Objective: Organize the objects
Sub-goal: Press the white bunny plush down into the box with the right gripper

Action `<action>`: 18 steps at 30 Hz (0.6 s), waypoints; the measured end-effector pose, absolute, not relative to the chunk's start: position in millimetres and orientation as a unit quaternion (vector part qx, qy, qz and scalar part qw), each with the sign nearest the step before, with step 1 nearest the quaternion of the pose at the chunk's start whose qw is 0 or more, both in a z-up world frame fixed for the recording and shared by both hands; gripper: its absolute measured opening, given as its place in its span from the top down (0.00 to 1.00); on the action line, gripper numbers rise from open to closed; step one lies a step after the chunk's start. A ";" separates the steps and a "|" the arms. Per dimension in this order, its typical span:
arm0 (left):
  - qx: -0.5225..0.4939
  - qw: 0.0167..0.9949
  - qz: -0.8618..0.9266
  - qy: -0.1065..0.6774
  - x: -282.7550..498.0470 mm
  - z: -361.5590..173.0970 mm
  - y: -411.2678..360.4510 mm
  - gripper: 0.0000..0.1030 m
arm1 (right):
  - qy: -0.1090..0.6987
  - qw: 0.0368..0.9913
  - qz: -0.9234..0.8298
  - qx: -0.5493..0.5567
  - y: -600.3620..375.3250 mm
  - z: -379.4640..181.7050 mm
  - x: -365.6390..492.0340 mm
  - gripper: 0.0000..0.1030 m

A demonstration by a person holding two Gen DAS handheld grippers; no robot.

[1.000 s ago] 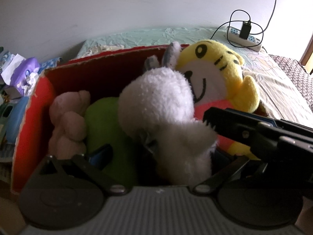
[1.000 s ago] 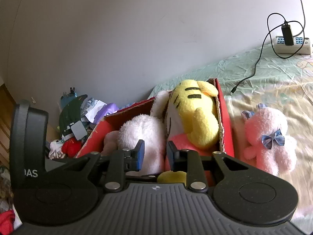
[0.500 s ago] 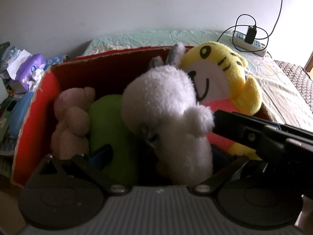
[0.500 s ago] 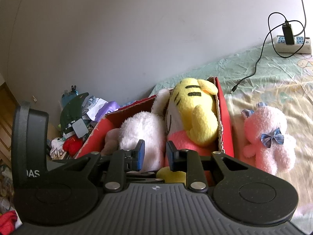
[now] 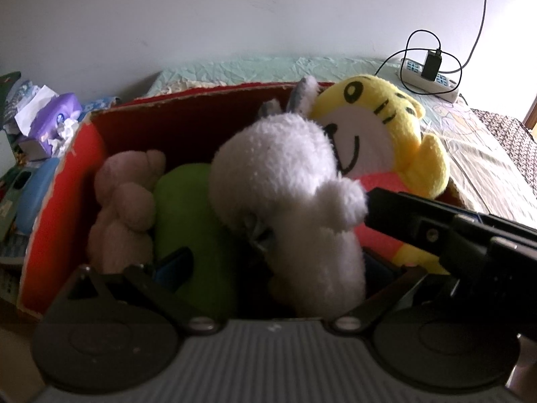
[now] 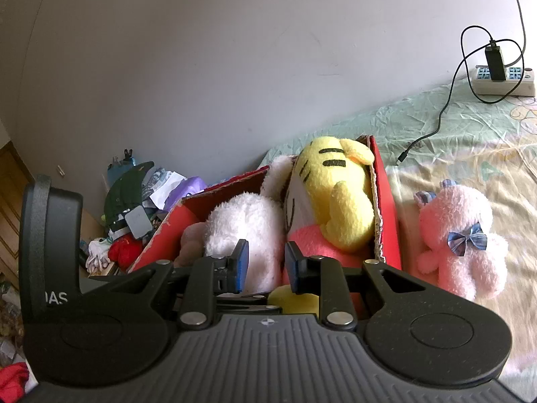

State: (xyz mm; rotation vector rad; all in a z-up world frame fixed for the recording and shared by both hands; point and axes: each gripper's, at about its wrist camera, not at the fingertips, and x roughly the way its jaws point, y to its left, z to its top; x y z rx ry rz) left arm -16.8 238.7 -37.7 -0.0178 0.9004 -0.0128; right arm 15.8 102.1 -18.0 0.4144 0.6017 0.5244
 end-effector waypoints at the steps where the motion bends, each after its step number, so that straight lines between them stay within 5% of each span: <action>1: -0.009 0.901 -0.005 0.435 -17.1 -37.7 238.7 0.01 | 0.291 0.900 0.254 0.200 102.0 -17.8 15.7 0.77; 18: 0.008 0.903 0.042 0.427 -22.9 -33.8 228.2 0.01 | 0.300 0.883 0.295 0.209 90.1 -16.6 20.9 0.82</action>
